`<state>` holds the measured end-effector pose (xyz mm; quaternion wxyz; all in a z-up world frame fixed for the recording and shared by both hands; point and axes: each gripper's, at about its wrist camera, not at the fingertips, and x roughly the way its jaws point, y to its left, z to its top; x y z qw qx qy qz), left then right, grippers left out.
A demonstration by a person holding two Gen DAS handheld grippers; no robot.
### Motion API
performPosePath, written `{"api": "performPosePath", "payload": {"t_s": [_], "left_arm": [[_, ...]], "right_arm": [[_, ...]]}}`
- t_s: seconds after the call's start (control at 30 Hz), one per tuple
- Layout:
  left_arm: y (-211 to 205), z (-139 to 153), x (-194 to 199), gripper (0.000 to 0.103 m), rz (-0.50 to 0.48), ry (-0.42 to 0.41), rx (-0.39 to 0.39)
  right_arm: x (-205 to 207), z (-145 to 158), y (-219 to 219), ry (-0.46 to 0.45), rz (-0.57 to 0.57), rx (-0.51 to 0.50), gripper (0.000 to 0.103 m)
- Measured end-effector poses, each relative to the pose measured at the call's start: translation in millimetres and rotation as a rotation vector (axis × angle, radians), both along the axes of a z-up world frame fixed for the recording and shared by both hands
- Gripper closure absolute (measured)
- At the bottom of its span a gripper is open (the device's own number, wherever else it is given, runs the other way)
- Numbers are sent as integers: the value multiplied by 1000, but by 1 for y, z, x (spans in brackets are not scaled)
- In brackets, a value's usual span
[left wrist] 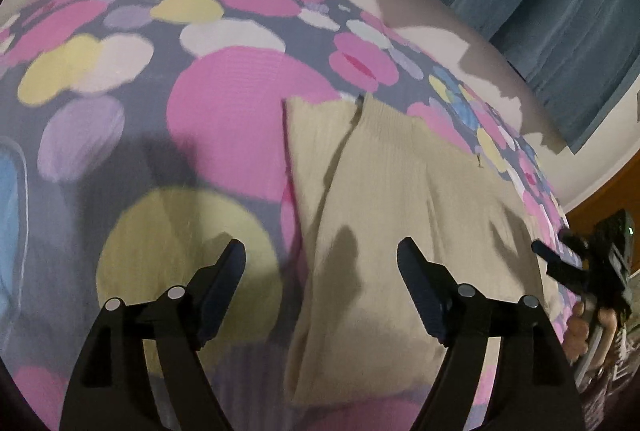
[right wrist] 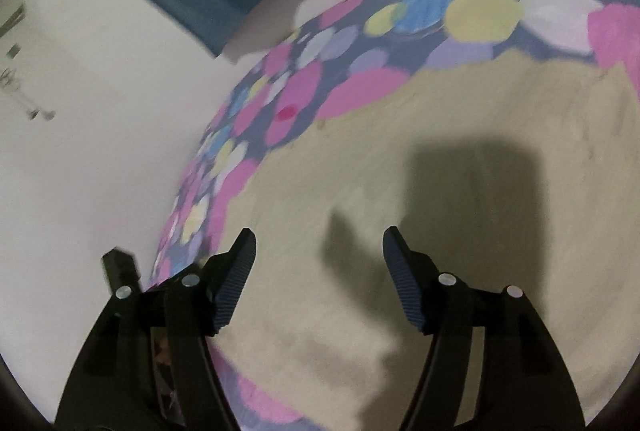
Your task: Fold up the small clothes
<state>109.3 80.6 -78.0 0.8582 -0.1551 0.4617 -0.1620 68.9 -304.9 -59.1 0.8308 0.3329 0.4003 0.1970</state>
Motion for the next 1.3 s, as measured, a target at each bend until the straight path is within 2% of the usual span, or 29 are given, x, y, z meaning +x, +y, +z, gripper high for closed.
{"api": "performPosePath", "payload": {"t_s": [0.23,0.37,0.47,0.53,0.63,0.9,1.07,1.2,1.3], "left_arm": [[3,-8,3,26,-7,3,-20],[4,-11,14,26,-19,20,-57],[5,-12,21,26,-29,30,-75],[3,-13,27,31,-39,39,-75],[-3,-13,33,42,-66,34,-45],[-20,-18,54,48,-104,57,-48],[-30,-18,61,57,-123,63,-10],[-29,-19,67,65,-113,80,-29],[-30,-21,71,65,-105,93,-48]], "right_arm": [[-53,-16,38,7,65,54,37],[-60,-23,55,11,95,43,36],[-57,-42,62,59,110,87,36],[-64,-41,66,12,119,58,36],[-69,-40,67,0,117,49,36],[-78,-41,66,-15,119,40,36],[-80,-41,65,-23,119,44,36],[-81,-41,65,-25,120,47,36],[-87,-42,63,-27,120,52,36]]}}
